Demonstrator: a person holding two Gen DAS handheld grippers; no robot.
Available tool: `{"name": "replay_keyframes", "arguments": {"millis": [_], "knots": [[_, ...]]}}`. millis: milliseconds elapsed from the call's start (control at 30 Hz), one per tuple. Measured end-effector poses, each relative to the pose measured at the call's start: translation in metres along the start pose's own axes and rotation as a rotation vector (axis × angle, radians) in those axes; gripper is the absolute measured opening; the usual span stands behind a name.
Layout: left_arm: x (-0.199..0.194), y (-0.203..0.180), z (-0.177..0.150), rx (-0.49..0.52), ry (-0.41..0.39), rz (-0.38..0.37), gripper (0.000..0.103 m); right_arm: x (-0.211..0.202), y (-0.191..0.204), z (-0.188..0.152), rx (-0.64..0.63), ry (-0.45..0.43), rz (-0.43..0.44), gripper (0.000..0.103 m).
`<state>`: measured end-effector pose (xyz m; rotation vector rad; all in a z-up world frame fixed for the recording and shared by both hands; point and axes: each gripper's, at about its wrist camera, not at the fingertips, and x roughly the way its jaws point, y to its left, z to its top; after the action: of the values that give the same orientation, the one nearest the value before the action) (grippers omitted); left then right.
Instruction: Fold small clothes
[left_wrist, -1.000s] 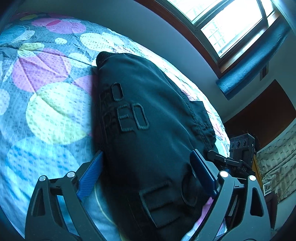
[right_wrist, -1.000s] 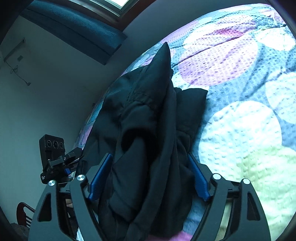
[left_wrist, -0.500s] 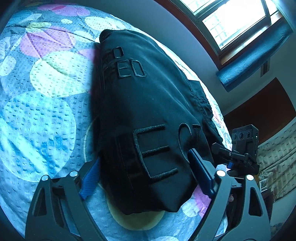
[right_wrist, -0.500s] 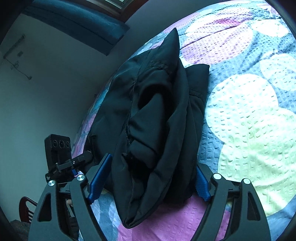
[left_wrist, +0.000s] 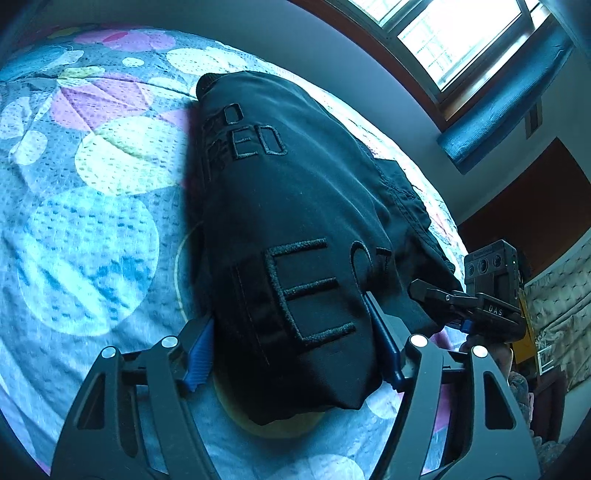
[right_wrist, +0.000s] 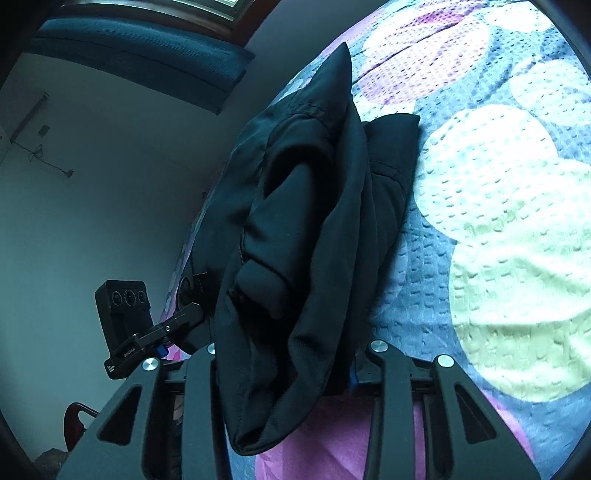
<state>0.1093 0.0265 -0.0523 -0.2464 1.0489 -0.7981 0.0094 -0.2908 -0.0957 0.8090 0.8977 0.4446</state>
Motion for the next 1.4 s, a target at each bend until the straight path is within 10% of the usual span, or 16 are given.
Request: {"name": "replay_keyframes", "arguments": {"millis": [1100,1233,1400], "knots": [[-0.002,-0.001,-0.022,-0.004,0.000,-0.011,0.079,0.002,0.000,-0.009,-0.001,-0.006,0.034,0.037],[-0.005,-0.003,-0.022,0.000,-0.007,-0.017,0.081,0.000,-0.001,-0.009,0.000,-0.010,0.054,0.041],[-0.019,-0.004,-0.022,0.008,-0.025,-0.053,0.088,-0.012,0.007,-0.007,-0.019,0.002,0.044,0.072]]}}
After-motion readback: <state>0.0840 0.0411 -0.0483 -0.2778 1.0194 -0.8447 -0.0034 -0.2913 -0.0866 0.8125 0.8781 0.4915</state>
